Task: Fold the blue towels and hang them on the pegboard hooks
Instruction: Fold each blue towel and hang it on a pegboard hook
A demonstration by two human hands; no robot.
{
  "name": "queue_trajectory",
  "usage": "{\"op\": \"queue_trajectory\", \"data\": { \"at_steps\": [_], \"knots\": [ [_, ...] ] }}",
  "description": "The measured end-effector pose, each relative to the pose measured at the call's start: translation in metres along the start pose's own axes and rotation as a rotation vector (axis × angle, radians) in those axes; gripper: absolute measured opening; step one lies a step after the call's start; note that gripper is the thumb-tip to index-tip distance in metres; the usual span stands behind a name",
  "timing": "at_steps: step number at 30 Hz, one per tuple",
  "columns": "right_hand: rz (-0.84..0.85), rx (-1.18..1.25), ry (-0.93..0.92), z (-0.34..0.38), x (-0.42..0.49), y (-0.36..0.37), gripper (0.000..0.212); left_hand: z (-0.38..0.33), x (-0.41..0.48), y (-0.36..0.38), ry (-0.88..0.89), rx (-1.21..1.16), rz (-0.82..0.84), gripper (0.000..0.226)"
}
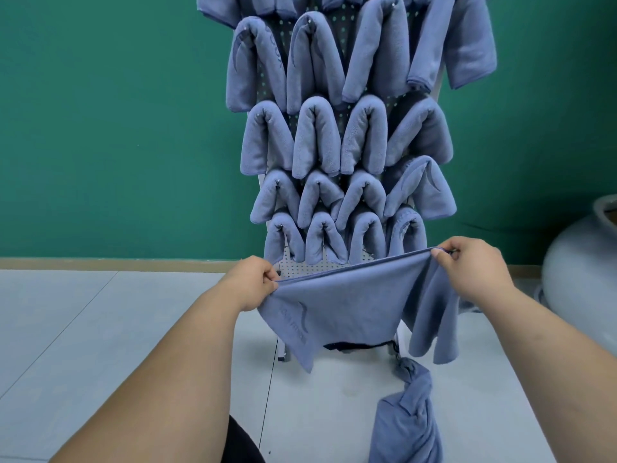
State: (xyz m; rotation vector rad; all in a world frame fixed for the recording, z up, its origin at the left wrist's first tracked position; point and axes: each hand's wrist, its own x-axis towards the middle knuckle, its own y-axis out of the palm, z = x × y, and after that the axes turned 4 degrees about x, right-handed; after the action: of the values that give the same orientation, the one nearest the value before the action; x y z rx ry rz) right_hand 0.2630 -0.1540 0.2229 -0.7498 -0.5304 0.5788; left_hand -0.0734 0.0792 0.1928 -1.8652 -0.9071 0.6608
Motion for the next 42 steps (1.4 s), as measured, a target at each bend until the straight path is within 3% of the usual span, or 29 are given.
{"op": "queue_trajectory", "data": {
  "at_steps": [6, 11, 14, 18, 20, 24, 35, 42],
  "knots": [
    [0.075, 0.028, -0.01, 0.0, -0.003, 0.001, 0.022, -0.006, 0.002, 0.001, -0.093, -0.029, -0.11, 0.015],
    [0.235, 0.102, -0.177, 0.025, -0.011, 0.009, 0.016, -0.048, -0.004, 0.001, 0.038, -0.226, -0.21, 0.019],
    [0.323, 0.156, -0.282, 0.047, -0.019, 0.013, 0.008, -0.081, -0.012, 0.007, 0.172, -0.413, -0.137, 0.011],
    [0.466, 0.317, -0.386, 0.074, -0.035, 0.018, 0.009, -0.116, -0.02, 0.024, 0.318, -0.507, -0.021, 0.031],
    [0.503, 0.37, -0.404, 0.081, -0.04, 0.017, 0.01, -0.125, -0.022, 0.031, 0.338, -0.513, -0.001, 0.025],
    [0.527, 0.403, -0.384, 0.076, -0.04, 0.014, 0.015, -0.122, -0.021, 0.031, 0.282, -0.522, -0.013, 0.006],
    [0.413, 0.121, -0.263, 0.032, -0.021, -0.01, 0.01, -0.089, -0.013, 0.012, 0.04, -0.435, -0.199, 0.013],
    [0.437, 0.551, -0.181, 0.049, -0.032, -0.011, 0.007, -0.088, -0.012, 0.016, 0.021, -0.575, -0.188, 0.009]
  ]
}}
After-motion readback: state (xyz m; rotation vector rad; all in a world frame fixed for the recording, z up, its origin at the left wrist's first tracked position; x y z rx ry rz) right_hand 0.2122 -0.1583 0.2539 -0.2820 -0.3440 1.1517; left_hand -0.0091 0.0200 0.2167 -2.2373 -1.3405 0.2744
